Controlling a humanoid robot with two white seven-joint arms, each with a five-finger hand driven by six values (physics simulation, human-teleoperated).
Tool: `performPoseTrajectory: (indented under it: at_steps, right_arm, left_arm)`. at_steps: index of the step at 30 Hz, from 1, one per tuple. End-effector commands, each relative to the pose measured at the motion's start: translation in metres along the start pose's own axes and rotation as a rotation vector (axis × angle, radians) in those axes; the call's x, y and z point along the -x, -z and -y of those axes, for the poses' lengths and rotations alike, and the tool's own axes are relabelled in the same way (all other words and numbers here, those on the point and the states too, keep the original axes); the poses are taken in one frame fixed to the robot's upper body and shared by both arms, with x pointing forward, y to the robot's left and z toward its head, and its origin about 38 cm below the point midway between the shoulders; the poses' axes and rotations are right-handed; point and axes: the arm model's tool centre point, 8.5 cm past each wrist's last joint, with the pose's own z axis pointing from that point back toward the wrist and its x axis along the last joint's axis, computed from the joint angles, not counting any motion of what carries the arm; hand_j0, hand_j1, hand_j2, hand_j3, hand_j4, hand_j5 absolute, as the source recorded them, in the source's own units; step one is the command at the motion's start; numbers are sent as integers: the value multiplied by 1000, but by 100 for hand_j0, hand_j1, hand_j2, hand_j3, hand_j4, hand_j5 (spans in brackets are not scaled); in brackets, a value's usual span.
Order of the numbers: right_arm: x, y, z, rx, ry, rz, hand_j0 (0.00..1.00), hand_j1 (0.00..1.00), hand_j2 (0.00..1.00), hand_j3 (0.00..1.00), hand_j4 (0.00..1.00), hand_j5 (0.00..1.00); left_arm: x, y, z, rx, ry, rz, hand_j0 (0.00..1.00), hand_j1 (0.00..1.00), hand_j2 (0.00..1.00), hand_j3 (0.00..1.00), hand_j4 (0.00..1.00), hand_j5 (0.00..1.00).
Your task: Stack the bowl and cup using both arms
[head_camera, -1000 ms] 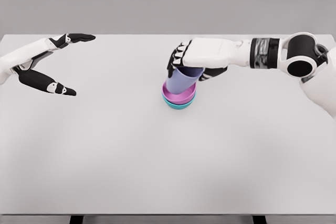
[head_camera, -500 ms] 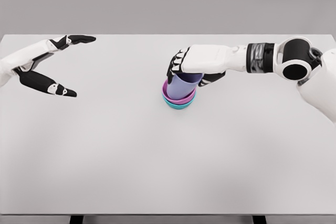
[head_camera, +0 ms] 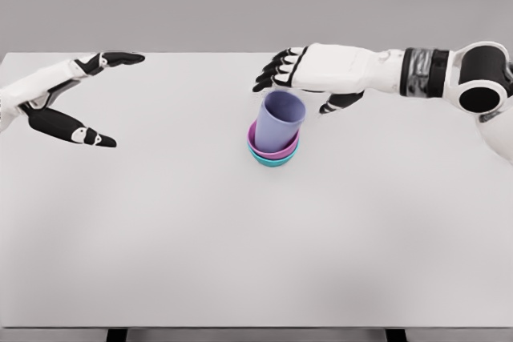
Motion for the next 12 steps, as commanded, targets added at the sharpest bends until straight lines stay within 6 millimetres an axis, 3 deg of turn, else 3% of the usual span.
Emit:
performPoseTrajectory:
  at_steps: [1,2,3,4,6,8,12]
  right_arm:
    - [7,-41,30,69,-55,-69,100,100,100,100,100,100]
    - [13,-59,28,75,-48,-109,100,100,100,100,100,100]
    - [27,-92,13,84,-2,-190,100,100,100,100,100,100]
    - [34,-110,-5,74,42,-240,100,100,100,100,100,100]
    - [41,-129,-34,2,93,-287,100,100,100,100,100,100]
    - [43,-140,-39,-24,98,-310,100,100,100,100,100,100]
    - [45,-156,-41,-55,93,-341,100,100,100,100,100,100]
  left_arm:
    - [0,4,0,-16,-11,16,100,100,100,100,100,100]
    - [0,12,5,-27,-24,42,100,100,100,100,100,100]
    - [-4,14,-3,-73,-15,74,100,100,100,100,100,100]
    - [-3,12,-3,-102,-20,83,100,100,100,100,100,100]
    - [1,-1,-1,-111,21,37,100,100,100,100,100,100]
    - [0,-4,-7,-108,118,-7,100,100,100,100,100,100]
    - [1,1,-6,-125,127,3,100,100,100,100,100,100]
